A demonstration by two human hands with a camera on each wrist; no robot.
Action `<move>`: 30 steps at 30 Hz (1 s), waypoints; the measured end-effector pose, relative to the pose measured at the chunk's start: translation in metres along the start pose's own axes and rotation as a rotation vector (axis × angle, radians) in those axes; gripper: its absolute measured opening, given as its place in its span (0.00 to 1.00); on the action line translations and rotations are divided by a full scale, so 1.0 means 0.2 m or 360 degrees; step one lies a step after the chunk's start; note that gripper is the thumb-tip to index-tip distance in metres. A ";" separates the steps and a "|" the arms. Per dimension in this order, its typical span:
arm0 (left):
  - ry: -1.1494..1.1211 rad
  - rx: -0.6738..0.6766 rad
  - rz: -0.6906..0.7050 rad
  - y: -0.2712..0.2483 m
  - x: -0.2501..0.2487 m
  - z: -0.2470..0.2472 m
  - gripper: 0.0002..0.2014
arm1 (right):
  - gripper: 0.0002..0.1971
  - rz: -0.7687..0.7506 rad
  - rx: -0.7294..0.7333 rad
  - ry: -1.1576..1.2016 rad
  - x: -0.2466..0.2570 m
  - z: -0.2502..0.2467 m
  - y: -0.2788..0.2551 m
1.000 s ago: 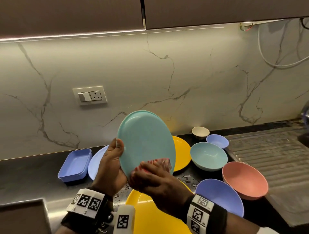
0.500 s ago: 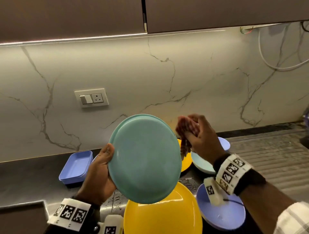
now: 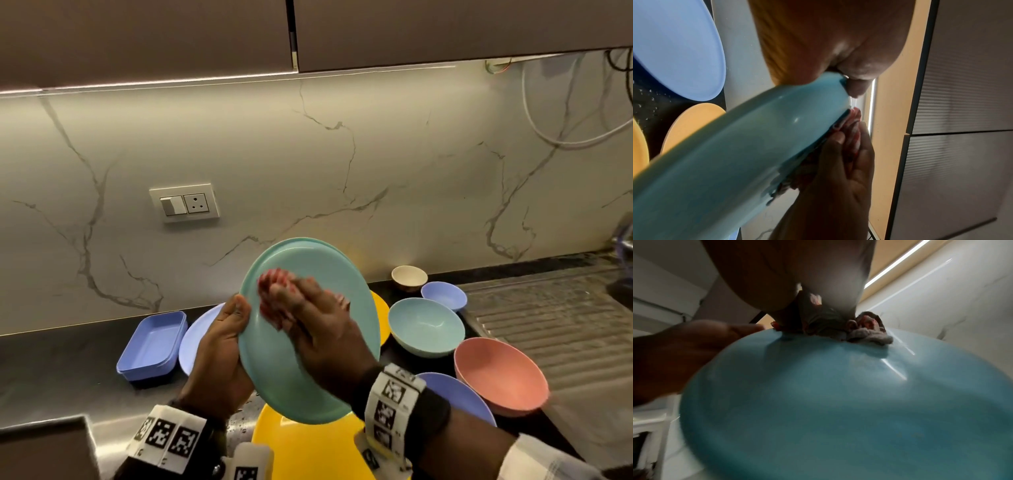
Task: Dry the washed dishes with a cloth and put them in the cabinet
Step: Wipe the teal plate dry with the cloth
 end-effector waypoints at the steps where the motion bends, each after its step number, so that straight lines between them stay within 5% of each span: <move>1: -0.0041 0.0031 0.0058 -0.01 0.00 0.00 0.31 | 0.26 -0.0023 0.0001 -0.0043 0.01 0.00 -0.06; 3: 0.0107 -0.0095 0.0124 -0.03 -0.01 -0.03 0.33 | 0.21 -0.0159 0.0030 -0.0063 0.01 0.03 -0.20; 5: 0.0044 -0.0246 -0.0044 0.00 0.02 -0.10 0.29 | 0.22 -0.0296 0.0190 -0.0022 -0.01 0.07 -0.34; 9: 0.0213 -0.0347 0.0201 0.01 -0.09 -0.14 0.18 | 0.13 -0.0337 0.0514 0.0268 0.00 0.00 -0.38; 11: 0.0227 -0.0374 0.0195 0.00 -0.10 -0.16 0.16 | 0.13 -0.0241 0.0376 0.0100 -0.02 -0.14 -0.20; 14: 0.0247 -0.0269 0.0134 -0.04 -0.07 -0.13 0.20 | 0.22 -0.0003 -0.0233 0.0178 -0.22 -0.39 0.16; 18: 0.0248 -0.0209 0.0081 -0.07 -0.06 -0.07 0.22 | 0.22 -0.0007 -0.0288 0.0070 -0.29 -0.47 0.37; 20: 0.0217 -0.0203 0.0089 -0.08 -0.07 -0.06 0.21 | 0.23 0.0016 -0.0245 0.0012 -0.30 -0.43 0.33; 30: 0.0236 -0.0367 0.0190 -0.08 -0.05 -0.14 0.50 | 0.28 0.0321 -0.0095 0.0292 -0.25 -0.05 -0.36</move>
Point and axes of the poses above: each hand's wrist, its own y-axis towards the middle knuckle, its own z-axis out of the palm, x = y × z, the point moved 6 cm from there along y, towards the middle knuckle, and after that the axes turned 11 degrees about z, right-handed, at the moved point
